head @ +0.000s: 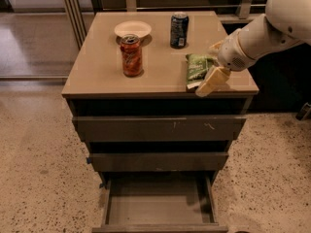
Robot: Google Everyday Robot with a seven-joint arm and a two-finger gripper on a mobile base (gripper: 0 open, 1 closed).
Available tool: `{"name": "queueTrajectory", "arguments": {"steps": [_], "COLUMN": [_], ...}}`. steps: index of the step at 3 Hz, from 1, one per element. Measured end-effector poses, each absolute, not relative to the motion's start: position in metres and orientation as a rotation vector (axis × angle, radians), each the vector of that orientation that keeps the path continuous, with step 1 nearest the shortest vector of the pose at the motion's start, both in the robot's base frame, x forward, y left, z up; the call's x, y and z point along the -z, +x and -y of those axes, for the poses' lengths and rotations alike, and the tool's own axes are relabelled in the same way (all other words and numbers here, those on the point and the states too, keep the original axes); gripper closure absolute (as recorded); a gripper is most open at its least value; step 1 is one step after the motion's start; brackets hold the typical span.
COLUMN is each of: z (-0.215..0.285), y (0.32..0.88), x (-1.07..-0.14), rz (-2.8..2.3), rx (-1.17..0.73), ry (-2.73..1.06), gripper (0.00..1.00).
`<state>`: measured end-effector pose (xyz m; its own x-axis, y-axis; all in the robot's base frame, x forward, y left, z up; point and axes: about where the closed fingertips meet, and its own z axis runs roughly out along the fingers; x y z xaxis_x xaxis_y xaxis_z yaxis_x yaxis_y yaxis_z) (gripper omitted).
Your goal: Place green jalapeno chip bag into bottom drawer
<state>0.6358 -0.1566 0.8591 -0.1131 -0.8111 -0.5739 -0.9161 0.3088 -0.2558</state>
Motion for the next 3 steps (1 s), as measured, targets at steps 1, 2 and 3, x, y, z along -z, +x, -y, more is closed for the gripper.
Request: {"name": "queueTrajectory", "arguments": {"steps": [1, 2, 3], "z": [0.1566, 0.1565, 0.1565], "y": [0.6358, 0.6358, 0.6358], "x": [-0.8591, -0.8591, -0.859], "rz": [-1.946, -1.946, -1.946], "rx": [-0.213, -0.213, -0.214], "ry": [-1.528, -1.528, -1.528], "gripper": [0.42, 0.65, 0.89]}}
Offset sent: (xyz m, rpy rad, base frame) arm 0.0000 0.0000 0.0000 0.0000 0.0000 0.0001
